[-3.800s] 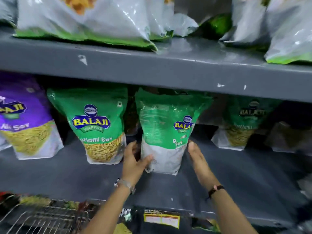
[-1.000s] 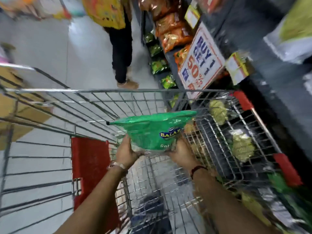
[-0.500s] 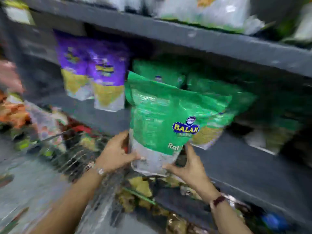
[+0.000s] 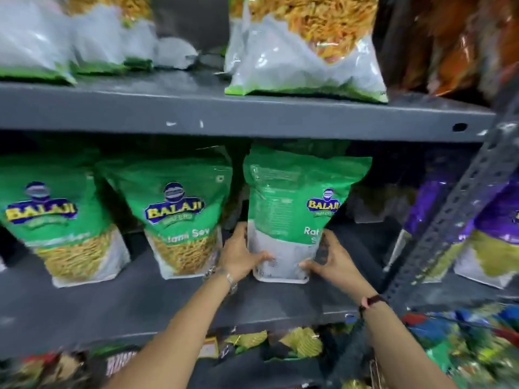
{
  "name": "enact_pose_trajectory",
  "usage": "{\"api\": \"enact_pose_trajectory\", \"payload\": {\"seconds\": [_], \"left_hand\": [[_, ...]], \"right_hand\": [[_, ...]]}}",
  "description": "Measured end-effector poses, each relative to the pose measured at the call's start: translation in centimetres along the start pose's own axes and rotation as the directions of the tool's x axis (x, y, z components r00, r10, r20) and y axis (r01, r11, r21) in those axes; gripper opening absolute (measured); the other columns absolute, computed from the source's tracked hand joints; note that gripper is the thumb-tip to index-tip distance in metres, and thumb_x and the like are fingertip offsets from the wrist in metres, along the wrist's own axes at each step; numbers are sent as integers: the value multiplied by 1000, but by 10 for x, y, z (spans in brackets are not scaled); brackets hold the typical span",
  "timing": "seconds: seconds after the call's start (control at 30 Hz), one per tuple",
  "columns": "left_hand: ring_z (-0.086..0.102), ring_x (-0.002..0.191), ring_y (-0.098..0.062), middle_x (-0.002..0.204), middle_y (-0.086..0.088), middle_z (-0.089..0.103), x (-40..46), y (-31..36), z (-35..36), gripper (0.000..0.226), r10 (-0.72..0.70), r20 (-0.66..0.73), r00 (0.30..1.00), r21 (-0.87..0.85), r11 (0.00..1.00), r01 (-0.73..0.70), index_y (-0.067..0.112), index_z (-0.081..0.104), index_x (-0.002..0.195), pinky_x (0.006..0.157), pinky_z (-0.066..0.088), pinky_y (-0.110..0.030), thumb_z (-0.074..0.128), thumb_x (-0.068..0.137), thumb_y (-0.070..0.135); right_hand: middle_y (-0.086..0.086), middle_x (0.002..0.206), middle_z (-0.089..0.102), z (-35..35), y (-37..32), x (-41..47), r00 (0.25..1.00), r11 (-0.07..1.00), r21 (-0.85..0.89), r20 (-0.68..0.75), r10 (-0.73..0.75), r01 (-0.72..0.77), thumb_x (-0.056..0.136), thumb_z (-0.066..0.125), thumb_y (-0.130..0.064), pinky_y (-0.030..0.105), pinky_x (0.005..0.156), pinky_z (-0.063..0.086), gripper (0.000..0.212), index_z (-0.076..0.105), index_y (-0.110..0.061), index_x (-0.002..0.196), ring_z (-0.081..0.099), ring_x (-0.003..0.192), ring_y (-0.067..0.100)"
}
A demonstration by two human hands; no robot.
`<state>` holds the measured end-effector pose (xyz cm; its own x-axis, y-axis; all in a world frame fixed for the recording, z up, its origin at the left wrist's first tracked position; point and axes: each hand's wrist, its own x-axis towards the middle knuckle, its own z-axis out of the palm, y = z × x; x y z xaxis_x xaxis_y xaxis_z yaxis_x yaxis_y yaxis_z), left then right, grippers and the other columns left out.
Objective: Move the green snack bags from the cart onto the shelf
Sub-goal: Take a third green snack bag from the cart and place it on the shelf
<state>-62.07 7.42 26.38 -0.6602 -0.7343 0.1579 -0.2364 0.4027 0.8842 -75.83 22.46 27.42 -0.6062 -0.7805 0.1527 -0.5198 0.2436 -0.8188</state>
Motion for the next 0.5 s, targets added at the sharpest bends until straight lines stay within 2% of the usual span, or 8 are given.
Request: {"api": "enact_pose_trajectory", "payload": {"seconds": [0.1,0.17,0.23,0.27,0.33,0.37,0.43,0.5], "left_hand": [[55,109,-31,119,-16,58,14,-16,19,69,-36,12,999,-75,996,37,7,42,117,92,47,-45,80,60,13],[50,117,-30,128,-14,53,19,-23,24,69,-39,21,999,-158,987,42,8,39,124,100,42,-47,75,65,5],[43,124,-28,135,-14,45,18,-23,26,73,-25,-30,999,-209,978,18,6,34,129,107,35,-47,72,67,1],[40,126,-27,138,-15,41,14,-22,28,74,-33,-93,995,-210,978,13,4,32,131,108,33,-46,71,69,2],[42,120,-28,135,-17,39,-1,-19,37,66,-101,-281,954,-214,976,40,2,33,128,104,37,-46,68,73,5],[45,113,-27,129,-18,41,-11,-16,44,56,-128,-365,922,-250,968,35,2,36,124,99,41,-46,65,76,5],[49,96,-15,115,-14,41,-29,-10,60,33,-135,-431,892,-331,944,-17,7,43,113,92,44,-39,56,82,5],[45,96,6,113,-9,39,-37,-4,74,22,-111,-374,921,-355,934,-31,13,44,110,93,38,-17,47,88,12]], "right_hand": [[7,120,56,9,19,16,999,997,67,26,27,-28,68,74,1,30,93,42,67,38,-7,123,53,110,19],[-2,114,56,15,30,18,998,986,164,58,21,-30,72,70,2,15,87,42,58,40,-11,120,54,106,1],[-11,108,56,17,36,19,999,949,314,51,13,-28,80,64,-9,3,77,42,40,44,-22,112,54,91,-18],[-11,112,56,17,36,19,999,922,384,26,36,-43,84,57,-25,4,80,41,31,45,-28,112,53,93,-19],[-10,132,48,17,41,25,995,873,481,-23,102,-78,82,36,-52,16,98,36,45,43,-33,122,44,117,-9],[-10,139,42,18,42,30,991,842,529,-15,135,-106,81,27,-57,20,101,35,52,41,-34,126,40,124,-1],[-11,140,40,25,39,37,985,768,621,45,164,-156,86,16,-58,20,99,38,52,41,-36,126,40,125,5],[-8,139,43,31,38,40,981,728,658,120,153,-194,88,11,-57,25,106,32,55,44,-33,124,42,125,7]]}}
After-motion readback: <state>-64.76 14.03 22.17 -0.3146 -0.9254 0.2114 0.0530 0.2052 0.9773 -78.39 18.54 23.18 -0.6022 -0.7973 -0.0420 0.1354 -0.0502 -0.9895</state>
